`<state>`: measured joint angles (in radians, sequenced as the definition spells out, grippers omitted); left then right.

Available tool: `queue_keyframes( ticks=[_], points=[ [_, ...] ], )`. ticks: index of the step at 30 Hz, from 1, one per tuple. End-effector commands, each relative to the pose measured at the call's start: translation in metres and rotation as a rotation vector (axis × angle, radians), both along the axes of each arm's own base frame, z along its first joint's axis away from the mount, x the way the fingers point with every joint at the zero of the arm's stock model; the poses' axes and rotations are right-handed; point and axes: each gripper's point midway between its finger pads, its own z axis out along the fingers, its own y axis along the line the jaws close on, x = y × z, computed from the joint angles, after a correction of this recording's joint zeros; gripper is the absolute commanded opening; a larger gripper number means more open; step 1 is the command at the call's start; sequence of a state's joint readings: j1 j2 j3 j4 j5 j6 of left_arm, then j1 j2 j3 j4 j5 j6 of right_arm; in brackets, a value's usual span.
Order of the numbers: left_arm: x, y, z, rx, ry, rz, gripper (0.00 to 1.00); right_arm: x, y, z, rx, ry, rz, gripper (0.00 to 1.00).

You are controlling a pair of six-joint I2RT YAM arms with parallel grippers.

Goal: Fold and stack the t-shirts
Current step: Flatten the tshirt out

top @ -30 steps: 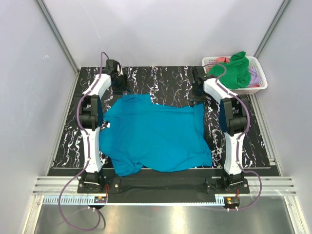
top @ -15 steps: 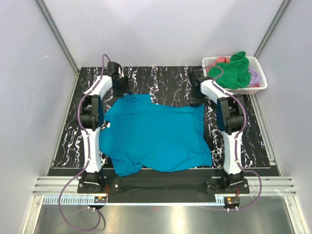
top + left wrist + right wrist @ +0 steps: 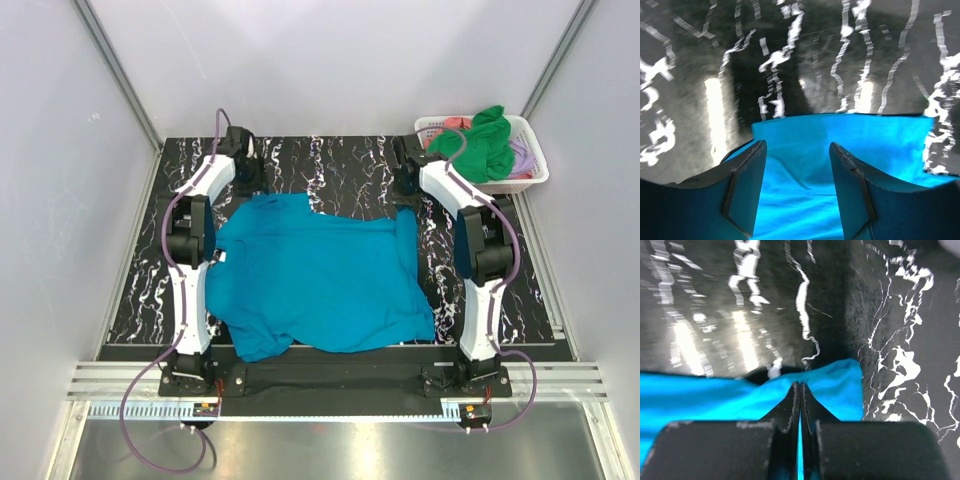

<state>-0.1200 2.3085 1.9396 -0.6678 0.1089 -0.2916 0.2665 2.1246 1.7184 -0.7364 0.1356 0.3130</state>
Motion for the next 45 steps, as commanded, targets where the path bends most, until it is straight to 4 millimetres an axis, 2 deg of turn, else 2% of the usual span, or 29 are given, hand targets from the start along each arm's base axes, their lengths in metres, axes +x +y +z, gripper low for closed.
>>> queue_keyframes(
  ticks=[1, 2, 4, 5, 14, 21, 25, 30, 37, 38, 42, 43, 45],
  points=[
    [-0.005, 0.02, 0.027, 0.093, -0.03, 0.046, 0.58, 0.012, 0.012, 0.052, 0.086, -0.13, 0.042, 0.0],
    [0.0, 0.025, 0.029, 0.115, -0.071, 0.059, 0.58, 0.01, 0.013, 0.055, 0.09, -0.135, 0.049, 0.0],
    [-0.008, 0.026, 0.027, 0.11, -0.083, 0.06, 0.59, 0.011, 0.013, 0.058, 0.094, -0.141, 0.049, 0.0],
    [-0.006, 0.028, 0.027, 0.111, -0.092, 0.066, 0.59, 0.011, 0.014, 0.061, 0.099, -0.147, 0.049, 0.0],
    [0.009, 0.017, 0.008, 0.072, -0.052, 0.046, 0.56, 0.003, 0.015, 0.07, 0.105, -0.161, 0.063, 0.0],
    [0.013, 0.021, 0.021, 0.076, -0.076, 0.064, 0.55, 0.0, 0.013, 0.068, 0.104, -0.158, 0.063, 0.0],
    [0.006, 0.02, 0.0, 0.065, -0.017, 0.067, 0.53, 0.001, 0.012, 0.07, 0.097, -0.164, 0.065, 0.0],
    [0.002, 0.018, -0.013, 0.057, 0.017, 0.074, 0.47, 0.003, 0.012, 0.072, 0.09, -0.171, 0.069, 0.0],
    [-0.006, 0.021, -0.028, 0.065, 0.062, 0.095, 0.47, 0.002, 0.01, 0.071, 0.087, -0.167, 0.068, 0.0],
    [-0.008, 0.02, -0.03, 0.066, 0.071, 0.093, 0.46, 0.002, 0.01, 0.071, 0.087, -0.167, 0.068, 0.0],
    [-0.008, 0.019, -0.032, 0.059, 0.069, 0.086, 0.29, 0.001, 0.008, 0.074, 0.081, -0.18, 0.065, 0.0],
    [-0.008, 0.018, -0.031, 0.056, 0.068, 0.084, 0.17, 0.001, 0.008, 0.073, 0.079, -0.177, 0.064, 0.0],
    [-0.005, 0.016, -0.027, 0.047, 0.058, 0.082, 0.03, 0.002, 0.008, 0.078, 0.079, -0.191, 0.064, 0.0]
  ],
)
